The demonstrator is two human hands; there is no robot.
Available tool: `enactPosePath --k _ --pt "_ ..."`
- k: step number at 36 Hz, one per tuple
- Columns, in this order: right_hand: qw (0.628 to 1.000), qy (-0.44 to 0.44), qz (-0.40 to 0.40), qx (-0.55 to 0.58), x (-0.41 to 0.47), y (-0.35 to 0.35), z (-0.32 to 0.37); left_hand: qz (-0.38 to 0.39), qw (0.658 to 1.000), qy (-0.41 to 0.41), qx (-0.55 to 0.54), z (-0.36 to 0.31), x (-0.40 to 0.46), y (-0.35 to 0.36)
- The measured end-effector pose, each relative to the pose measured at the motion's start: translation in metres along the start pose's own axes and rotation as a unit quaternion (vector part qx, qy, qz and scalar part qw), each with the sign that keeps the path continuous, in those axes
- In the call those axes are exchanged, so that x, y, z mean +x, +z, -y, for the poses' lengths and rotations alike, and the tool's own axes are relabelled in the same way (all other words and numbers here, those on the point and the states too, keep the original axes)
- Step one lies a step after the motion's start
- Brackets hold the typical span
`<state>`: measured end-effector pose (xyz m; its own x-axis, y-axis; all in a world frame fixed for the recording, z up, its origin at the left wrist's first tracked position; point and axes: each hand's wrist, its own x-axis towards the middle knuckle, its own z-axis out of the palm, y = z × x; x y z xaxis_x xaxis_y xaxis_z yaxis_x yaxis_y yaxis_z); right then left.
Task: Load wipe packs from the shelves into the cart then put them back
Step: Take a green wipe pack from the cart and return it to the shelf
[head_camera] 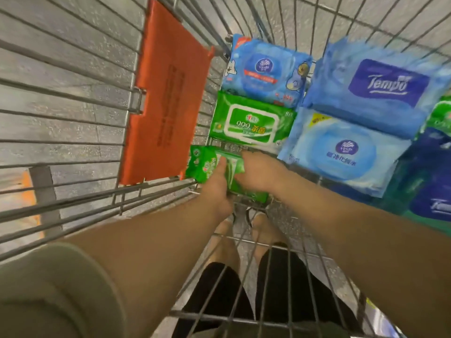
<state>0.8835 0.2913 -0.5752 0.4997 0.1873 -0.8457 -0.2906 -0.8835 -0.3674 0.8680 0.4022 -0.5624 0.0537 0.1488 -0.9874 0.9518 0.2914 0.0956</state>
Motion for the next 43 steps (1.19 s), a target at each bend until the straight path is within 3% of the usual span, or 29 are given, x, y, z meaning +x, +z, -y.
enactPosePath --k 8,11,18,24,32,37,43 --pt "0.998 0.032 0.047 -0.003 0.006 -0.004 0.004 0.042 0.992 -0.061 -0.102 0.007 0.008 0.0" --pt "0.994 0.064 0.078 0.044 0.007 -0.002 0.007 0.083 0.984 -0.093 -0.129 0.008 0.008 -0.004" --pt "0.986 0.068 0.11 0.105 -0.01 -0.021 0.015 0.106 0.981 -0.117 -0.109 -0.001 -0.001 -0.013" --pt "0.987 0.056 0.087 0.122 -0.044 -0.045 0.033 0.134 0.986 -0.086 -0.054 -0.013 -0.037 -0.021" --pt "0.955 0.084 -0.022 0.283 -0.119 -0.067 0.048 0.153 0.983 0.014 0.105 -0.036 -0.111 -0.022" --pt "0.923 0.083 -0.075 0.367 -0.184 -0.101 0.051 0.202 0.975 0.038 0.088 -0.043 -0.176 -0.007" --pt "0.856 0.025 -0.119 0.502 -0.258 -0.136 0.06 0.296 0.951 0.083 0.036 -0.042 -0.268 0.012"
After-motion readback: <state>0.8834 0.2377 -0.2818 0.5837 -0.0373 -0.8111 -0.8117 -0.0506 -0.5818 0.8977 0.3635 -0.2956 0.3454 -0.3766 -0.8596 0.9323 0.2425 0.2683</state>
